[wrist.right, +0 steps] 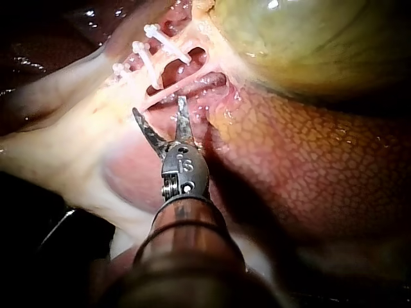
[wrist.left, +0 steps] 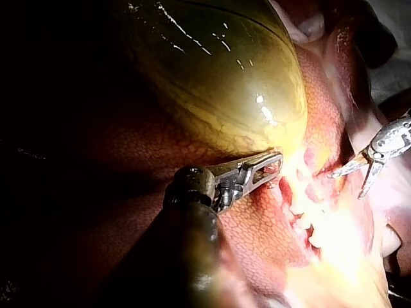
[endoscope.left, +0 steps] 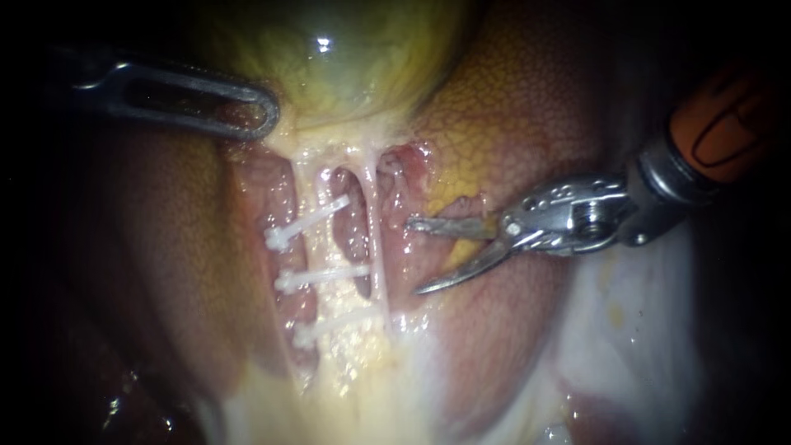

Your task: Go to the cutting position left tube

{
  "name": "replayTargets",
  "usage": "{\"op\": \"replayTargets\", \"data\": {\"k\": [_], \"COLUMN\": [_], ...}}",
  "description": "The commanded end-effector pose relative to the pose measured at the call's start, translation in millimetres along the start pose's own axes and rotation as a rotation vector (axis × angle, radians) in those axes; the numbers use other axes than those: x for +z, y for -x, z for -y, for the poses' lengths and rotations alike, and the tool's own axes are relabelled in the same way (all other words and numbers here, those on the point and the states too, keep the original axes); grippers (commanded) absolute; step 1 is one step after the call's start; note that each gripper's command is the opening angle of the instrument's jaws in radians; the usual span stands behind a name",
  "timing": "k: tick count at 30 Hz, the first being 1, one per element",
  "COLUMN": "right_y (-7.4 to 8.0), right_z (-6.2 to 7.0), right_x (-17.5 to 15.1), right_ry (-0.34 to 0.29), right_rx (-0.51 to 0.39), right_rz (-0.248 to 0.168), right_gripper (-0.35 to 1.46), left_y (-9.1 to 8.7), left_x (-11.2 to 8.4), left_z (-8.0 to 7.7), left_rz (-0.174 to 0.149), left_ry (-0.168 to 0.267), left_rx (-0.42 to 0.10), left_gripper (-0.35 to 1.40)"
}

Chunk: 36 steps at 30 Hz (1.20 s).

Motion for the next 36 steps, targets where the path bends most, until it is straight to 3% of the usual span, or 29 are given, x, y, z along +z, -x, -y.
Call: {"op": "replayTargets", "data": {"k": [1, 6, 10, 21, 29, 32, 36], "right_y": [-0.3, -0.9, -0.9, 2.0, 2.8, 2.6, 1.6], "right_z": [0.1, 0.1, -0.4, -3.0, -4.8, -4.8, -4.7], "right_x": [0.1, 1.2, 2.7, 5.6, 6.9, 7.3, 7.9], "right_ry": [-0.011, -0.071, -0.083, -0.076, -0.099, -0.115, -0.187], "right_rx": [0.012, 0.057, 0.067, 0.125, 0.149, 0.152, 0.164], "right_rz": [-0.013, -0.053, -0.055, -0.047, -0.040, -0.054, -0.123], "right_gripper": [1.11, 1.11, 1.11, 1.11, 1.11, 1.11, 1.11], "left_y": [0.0, 0.0, 0.0, 0.0, 0.0, 0.0, -0.1], "left_x": [0.0, 0.0, 0.0, 0.0, 0.1, 0.1, 0.3], "left_z": [0.0, 0.0, 0.0, 0.0, 0.0, 0.0, 0.1], "left_rz": [0.000, 0.000, 0.000, 0.000, 0.000, 0.001, 0.001], "left_ry": [0.000, 0.000, 0.000, 0.000, 0.000, 0.000, 0.001], "left_rx": [0.000, 0.000, 0.000, 0.000, 0.000, 0.000, 0.000], "left_gripper": [-0.35, -0.35, -0.35, -0.35, -0.35, -0.35, -0.35]}}
